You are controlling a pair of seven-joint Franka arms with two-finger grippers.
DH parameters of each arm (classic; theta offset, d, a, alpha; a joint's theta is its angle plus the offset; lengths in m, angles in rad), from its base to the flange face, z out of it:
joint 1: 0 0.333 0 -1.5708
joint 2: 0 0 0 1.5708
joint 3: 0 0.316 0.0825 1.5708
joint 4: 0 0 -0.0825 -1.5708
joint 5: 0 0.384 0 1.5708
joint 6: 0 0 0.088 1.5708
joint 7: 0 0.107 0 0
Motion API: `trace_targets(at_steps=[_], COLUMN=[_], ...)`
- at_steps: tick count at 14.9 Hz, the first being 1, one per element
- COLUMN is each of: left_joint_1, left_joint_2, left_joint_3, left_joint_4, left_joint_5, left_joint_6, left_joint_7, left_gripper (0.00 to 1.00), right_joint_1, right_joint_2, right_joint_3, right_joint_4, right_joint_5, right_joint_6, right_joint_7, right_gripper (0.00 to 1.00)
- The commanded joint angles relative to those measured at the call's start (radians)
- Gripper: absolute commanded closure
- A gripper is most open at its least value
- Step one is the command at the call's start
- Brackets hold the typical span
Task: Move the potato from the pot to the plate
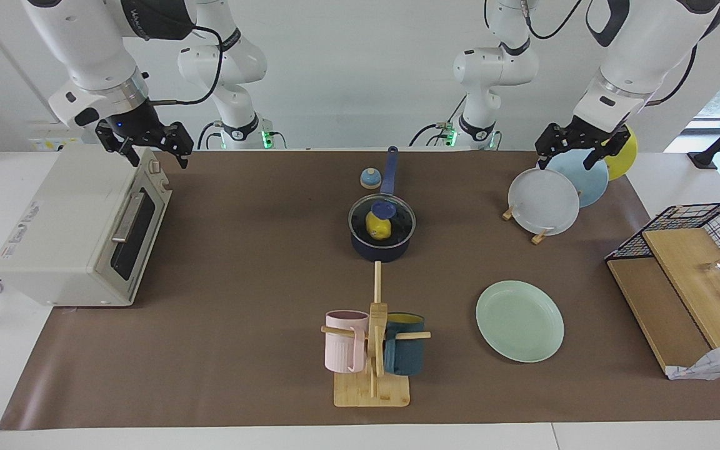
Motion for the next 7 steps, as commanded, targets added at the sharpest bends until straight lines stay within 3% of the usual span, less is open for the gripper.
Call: trace_targets(at_steps=[1,7], left_joint_1=[0.012,0.012], left_joint_2=[-0.025,-0.025], left_joint_3=[-0.005,-0.005], left_joint_4=[-0.029,-0.029], left_joint_5=[-0.009,-0.009], left_joint_6=[0.009,0.009], left_joint_7=[-0.005,-0.005], left_gripper=[0.0,0.0], right_joint_1=[-0.01,-0.007], right_joint_2=[-0.016,-0.017], right_joint_3=[0.007,0.016], right_joint_4=[-0.012,-0.017], right_joint_5=[0.017,0.017], right_joint_6=[0.003,0.006], right_joint_7=[-0.029,-0.024], right_gripper=[0.0,0.0])
